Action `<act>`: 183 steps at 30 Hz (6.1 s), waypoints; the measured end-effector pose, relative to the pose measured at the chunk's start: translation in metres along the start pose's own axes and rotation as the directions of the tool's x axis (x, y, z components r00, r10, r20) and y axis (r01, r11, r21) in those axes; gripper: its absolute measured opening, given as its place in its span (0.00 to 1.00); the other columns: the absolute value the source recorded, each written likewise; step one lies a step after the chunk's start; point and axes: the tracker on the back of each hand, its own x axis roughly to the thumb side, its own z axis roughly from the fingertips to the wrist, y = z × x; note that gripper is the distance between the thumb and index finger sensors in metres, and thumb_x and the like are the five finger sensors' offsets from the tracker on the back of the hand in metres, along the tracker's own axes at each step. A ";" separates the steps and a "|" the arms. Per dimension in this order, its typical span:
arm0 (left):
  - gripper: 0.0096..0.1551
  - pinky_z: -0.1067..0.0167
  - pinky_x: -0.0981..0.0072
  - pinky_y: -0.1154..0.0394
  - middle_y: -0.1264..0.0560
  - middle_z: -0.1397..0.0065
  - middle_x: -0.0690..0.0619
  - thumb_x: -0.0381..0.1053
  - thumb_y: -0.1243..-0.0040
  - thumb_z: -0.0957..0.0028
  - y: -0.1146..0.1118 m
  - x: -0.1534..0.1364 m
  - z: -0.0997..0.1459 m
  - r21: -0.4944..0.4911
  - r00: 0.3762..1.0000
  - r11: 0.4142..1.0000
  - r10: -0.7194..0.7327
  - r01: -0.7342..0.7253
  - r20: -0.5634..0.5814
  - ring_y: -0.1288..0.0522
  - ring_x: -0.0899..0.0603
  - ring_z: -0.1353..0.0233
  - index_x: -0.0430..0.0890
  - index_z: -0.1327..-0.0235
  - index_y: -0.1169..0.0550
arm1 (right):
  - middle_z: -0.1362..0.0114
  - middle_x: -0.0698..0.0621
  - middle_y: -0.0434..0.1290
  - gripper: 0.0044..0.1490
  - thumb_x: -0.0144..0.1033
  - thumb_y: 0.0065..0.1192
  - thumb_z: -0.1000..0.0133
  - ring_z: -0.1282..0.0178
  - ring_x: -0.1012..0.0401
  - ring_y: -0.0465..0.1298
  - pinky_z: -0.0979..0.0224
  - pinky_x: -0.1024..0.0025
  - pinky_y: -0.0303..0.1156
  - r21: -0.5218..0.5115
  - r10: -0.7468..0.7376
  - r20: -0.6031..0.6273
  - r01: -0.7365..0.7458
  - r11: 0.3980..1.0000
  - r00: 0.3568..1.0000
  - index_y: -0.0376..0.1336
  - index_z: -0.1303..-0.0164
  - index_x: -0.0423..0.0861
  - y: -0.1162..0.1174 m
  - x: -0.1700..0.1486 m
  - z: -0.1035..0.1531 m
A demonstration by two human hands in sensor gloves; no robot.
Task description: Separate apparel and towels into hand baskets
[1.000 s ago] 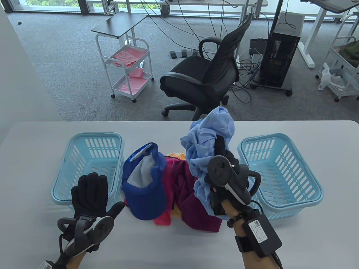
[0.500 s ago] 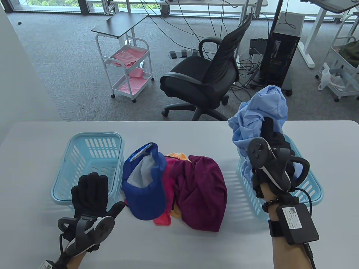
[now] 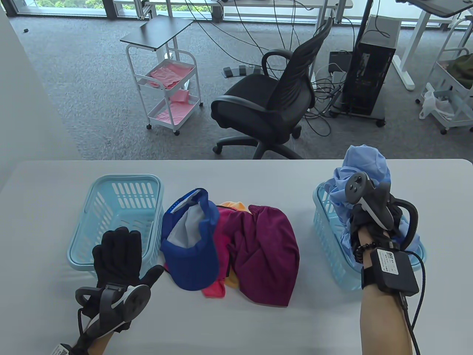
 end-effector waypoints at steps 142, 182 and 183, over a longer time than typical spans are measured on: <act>0.61 0.26 0.24 0.44 0.53 0.13 0.29 0.74 0.56 0.46 0.012 0.001 0.003 0.047 1.000 0.999 0.025 -0.025 -0.005 0.47 0.20 0.17 0.36 0.16 0.57 | 0.43 0.38 0.80 0.35 0.31 0.75 0.47 0.55 0.49 0.87 0.53 0.57 0.86 -0.132 -0.392 0.269 0.437 0.890 0.880 0.64 0.30 0.44 0.088 0.140 0.099; 0.61 0.26 0.24 0.44 0.53 0.13 0.29 0.74 0.55 0.46 0.013 -0.001 0.002 0.041 1.000 0.999 0.009 -0.008 -0.018 0.46 0.20 0.17 0.36 0.15 0.56 | 0.43 0.38 0.80 0.31 0.31 0.76 0.47 0.56 0.49 0.87 0.54 0.57 0.86 -0.384 -0.007 -0.012 0.002 0.923 1.000 0.67 0.32 0.45 -0.043 -0.008 0.037; 0.61 0.26 0.24 0.44 0.53 0.13 0.29 0.74 0.56 0.46 0.013 -0.001 0.002 0.039 1.000 0.999 0.009 -0.009 -0.018 0.47 0.20 0.17 0.36 0.15 0.56 | 0.43 0.38 0.80 0.31 0.31 0.76 0.47 0.56 0.48 0.87 0.54 0.57 0.86 -0.369 0.003 -0.018 -0.010 0.929 1.000 0.67 0.32 0.45 -0.039 -0.008 0.034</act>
